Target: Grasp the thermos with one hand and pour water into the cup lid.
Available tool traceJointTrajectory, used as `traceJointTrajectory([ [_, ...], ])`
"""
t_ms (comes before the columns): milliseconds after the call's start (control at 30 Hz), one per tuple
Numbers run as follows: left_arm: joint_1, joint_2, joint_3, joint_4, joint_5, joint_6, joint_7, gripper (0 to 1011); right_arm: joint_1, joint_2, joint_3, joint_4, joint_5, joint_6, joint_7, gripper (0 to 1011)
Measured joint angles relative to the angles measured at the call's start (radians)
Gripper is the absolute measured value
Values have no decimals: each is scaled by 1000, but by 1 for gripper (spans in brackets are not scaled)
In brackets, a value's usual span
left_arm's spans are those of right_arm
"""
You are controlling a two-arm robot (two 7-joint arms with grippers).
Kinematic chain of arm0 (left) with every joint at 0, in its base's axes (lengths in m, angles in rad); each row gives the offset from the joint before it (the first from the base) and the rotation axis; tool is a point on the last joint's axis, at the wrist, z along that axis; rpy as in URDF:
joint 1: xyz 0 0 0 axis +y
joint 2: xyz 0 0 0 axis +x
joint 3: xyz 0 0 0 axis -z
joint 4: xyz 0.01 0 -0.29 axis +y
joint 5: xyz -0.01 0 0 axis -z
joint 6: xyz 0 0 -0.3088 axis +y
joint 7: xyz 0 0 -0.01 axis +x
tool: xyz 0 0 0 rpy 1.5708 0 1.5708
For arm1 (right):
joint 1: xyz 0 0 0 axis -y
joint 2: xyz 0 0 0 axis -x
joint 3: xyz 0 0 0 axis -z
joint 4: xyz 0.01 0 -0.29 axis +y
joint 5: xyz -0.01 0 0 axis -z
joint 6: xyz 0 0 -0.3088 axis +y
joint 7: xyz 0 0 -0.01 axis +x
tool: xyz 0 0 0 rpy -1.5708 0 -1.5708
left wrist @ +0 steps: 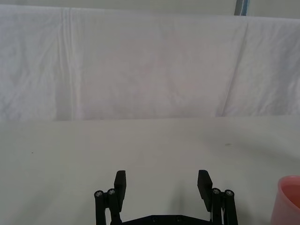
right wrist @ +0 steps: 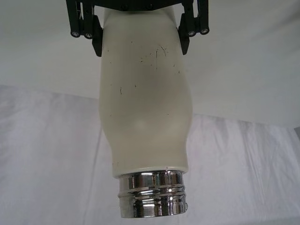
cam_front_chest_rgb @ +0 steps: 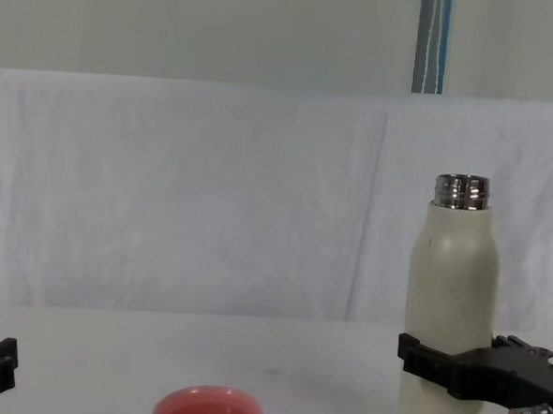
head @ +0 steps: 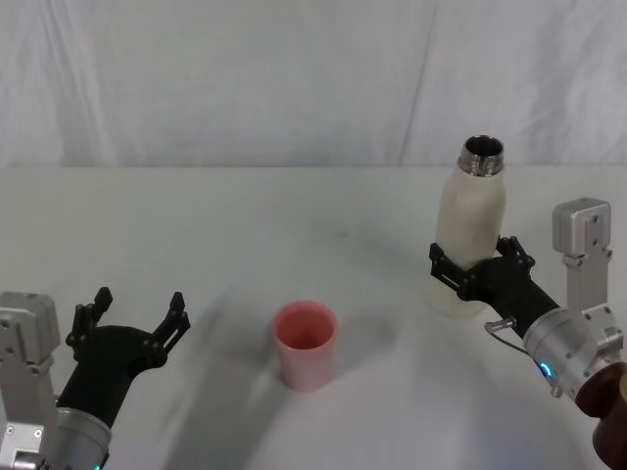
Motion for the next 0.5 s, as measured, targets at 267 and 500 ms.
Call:
traceJointTrajectory([
  [267, 0, 0, 0, 0, 0, 0, 0, 1001, 0, -2, -1, 3, -3, 1, 1, 957],
  [500, 0, 0, 0, 0, 0, 0, 0, 1001, 0, -2, -1, 3, -3, 2, 1, 957],
])
